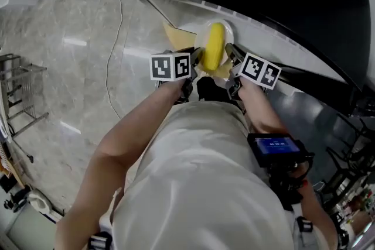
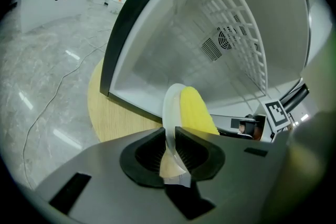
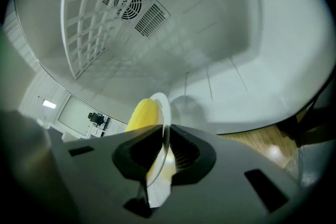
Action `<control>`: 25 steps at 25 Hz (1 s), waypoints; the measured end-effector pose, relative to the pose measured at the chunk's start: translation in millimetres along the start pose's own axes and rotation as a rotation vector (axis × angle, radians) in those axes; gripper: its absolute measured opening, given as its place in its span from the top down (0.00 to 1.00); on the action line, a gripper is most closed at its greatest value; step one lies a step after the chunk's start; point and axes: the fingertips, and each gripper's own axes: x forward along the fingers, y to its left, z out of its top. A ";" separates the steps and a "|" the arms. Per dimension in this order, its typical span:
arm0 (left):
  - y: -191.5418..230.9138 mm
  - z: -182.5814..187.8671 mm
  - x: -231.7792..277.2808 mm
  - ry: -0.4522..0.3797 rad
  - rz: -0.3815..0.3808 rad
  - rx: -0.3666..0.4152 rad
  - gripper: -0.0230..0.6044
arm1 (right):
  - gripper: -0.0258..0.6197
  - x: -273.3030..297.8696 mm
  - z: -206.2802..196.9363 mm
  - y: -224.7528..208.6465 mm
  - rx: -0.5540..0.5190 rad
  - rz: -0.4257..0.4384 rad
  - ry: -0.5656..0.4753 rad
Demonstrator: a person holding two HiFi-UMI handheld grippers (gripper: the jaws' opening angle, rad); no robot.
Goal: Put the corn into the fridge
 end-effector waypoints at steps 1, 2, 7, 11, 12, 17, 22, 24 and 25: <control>0.7 -0.6 0.3 -0.001 0.001 -0.004 0.87 | 0.89 0.5 -0.5 -0.3 0.001 -0.002 0.003; 1.1 -1.4 0.8 -0.001 0.002 -0.009 0.87 | 0.89 0.8 -0.6 -0.9 0.003 -0.006 0.004; 5.4 3.6 0.1 -0.015 0.001 -0.027 0.87 | 0.89 6.6 4.0 2.4 0.006 -0.017 -0.006; 4.8 14.1 -5.2 -0.040 0.018 -0.021 0.87 | 0.89 9.5 11.3 9.6 -0.004 -0.005 -0.012; 2.3 15.9 -5.5 -0.044 0.021 -0.021 0.87 | 0.89 7.8 13.5 10.0 -0.007 -0.007 -0.015; -4.3 22.6 -1.5 -0.063 0.038 -0.013 0.87 | 0.89 4.9 23.6 8.2 -0.025 -0.010 -0.034; -6.8 30.8 9.1 -0.089 0.058 -0.026 0.87 | 0.89 8.5 36.0 2.0 -0.047 -0.023 -0.049; -8.2 33.3 14.2 -0.097 0.062 -0.032 0.87 | 0.89 10.0 40.7 -1.8 -0.055 -0.032 -0.050; -5.9 36.0 17.9 -0.099 0.064 -0.032 0.87 | 0.89 14.0 43.1 -3.8 -0.059 -0.038 -0.052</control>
